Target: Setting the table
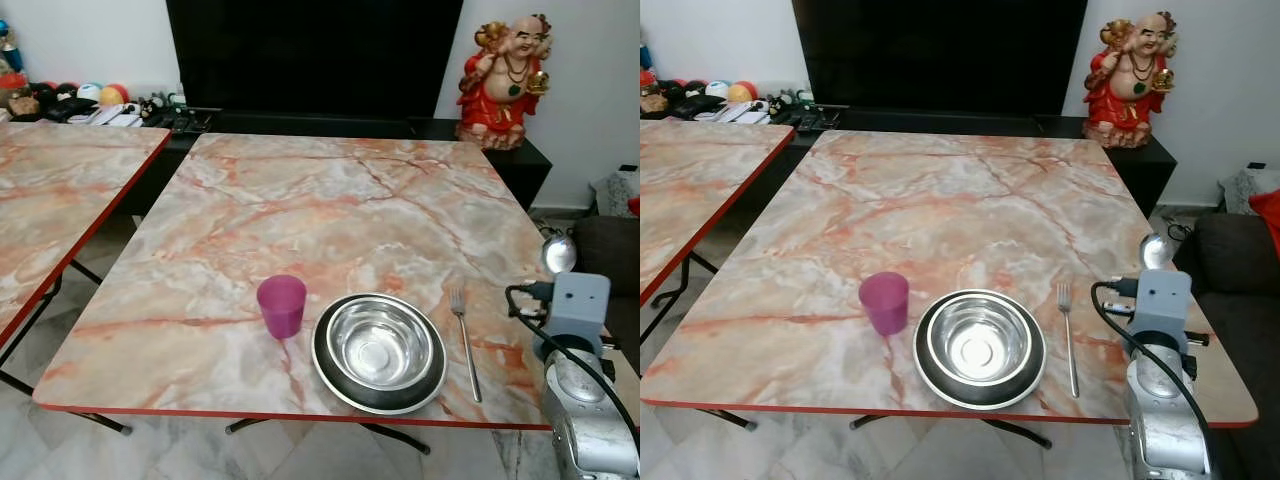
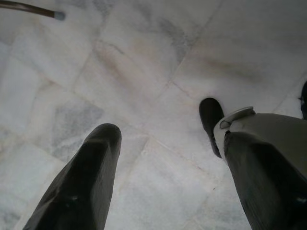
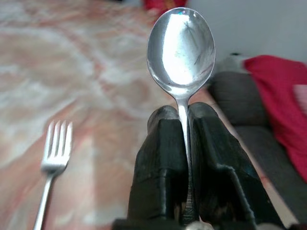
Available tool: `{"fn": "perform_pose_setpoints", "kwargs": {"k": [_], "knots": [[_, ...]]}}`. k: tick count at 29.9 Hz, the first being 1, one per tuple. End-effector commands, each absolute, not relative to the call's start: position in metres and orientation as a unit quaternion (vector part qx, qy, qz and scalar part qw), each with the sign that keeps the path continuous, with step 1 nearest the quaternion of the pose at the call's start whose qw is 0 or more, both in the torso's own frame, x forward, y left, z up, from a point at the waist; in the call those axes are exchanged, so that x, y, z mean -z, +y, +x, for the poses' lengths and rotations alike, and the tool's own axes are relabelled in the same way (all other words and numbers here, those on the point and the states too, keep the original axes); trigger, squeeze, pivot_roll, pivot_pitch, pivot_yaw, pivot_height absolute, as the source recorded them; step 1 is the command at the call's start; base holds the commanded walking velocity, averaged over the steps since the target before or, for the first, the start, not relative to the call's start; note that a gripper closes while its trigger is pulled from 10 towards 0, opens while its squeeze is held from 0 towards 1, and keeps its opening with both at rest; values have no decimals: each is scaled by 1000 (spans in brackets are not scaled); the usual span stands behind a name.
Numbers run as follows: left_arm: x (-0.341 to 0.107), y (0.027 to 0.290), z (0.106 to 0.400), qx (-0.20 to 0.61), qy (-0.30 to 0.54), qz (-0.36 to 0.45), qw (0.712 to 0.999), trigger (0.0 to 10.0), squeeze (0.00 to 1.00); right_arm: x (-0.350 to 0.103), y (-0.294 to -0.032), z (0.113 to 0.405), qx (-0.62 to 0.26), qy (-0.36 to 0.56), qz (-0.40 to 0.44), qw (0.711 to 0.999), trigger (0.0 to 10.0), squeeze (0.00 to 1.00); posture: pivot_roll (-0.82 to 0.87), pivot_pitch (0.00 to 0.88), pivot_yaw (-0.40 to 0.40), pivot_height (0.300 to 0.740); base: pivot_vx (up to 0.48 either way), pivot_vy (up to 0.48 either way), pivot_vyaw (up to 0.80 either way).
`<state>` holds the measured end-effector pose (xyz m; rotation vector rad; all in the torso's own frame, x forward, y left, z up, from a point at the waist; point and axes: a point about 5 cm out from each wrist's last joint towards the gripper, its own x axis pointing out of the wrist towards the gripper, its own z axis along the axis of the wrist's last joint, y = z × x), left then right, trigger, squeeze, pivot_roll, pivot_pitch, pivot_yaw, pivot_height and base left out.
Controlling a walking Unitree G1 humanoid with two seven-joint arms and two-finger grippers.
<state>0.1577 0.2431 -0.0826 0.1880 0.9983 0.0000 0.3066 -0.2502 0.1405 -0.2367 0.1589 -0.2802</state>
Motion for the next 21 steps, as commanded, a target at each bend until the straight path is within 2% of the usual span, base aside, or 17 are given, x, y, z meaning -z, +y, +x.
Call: {"fn": "perform_pose_setpoints", "kwargs": {"k": [1, 9, 13, 17, 21], "knots": [[83, 244, 156, 5, 485, 93, 870, 10000, 0, -135, -246, 307, 110, 98, -108, 983, 10000, 0, -74, 58, 19, 740, 0, 0, 0], [83, 243, 157, 11, 485, 88, 870, 10000, 0, -123, -261, 301, 96, 142, -88, 981, 10000, 0, -76, 60, 19, 740, 0, 0, 0], [84, 242, 156, 13, 486, 88, 870, 10000, 0, -117, -254, 299, 25, 160, -84, 983, 10000, 0, -74, 66, 18, 740, 0, 0, 0], [84, 242, 156, 12, 486, 86, 870, 10000, 0, -112, -256, 299, -2, 173, -50, 984, 10000, 0, -72, 70, 13, 740, 0, 0, 0], [84, 242, 155, 11, 487, 84, 869, 10000, 0, -107, -261, 298, -8, 190, -52, 980, 10000, 0, -72, 76, 10, 740, 0, 0, 0]]}}
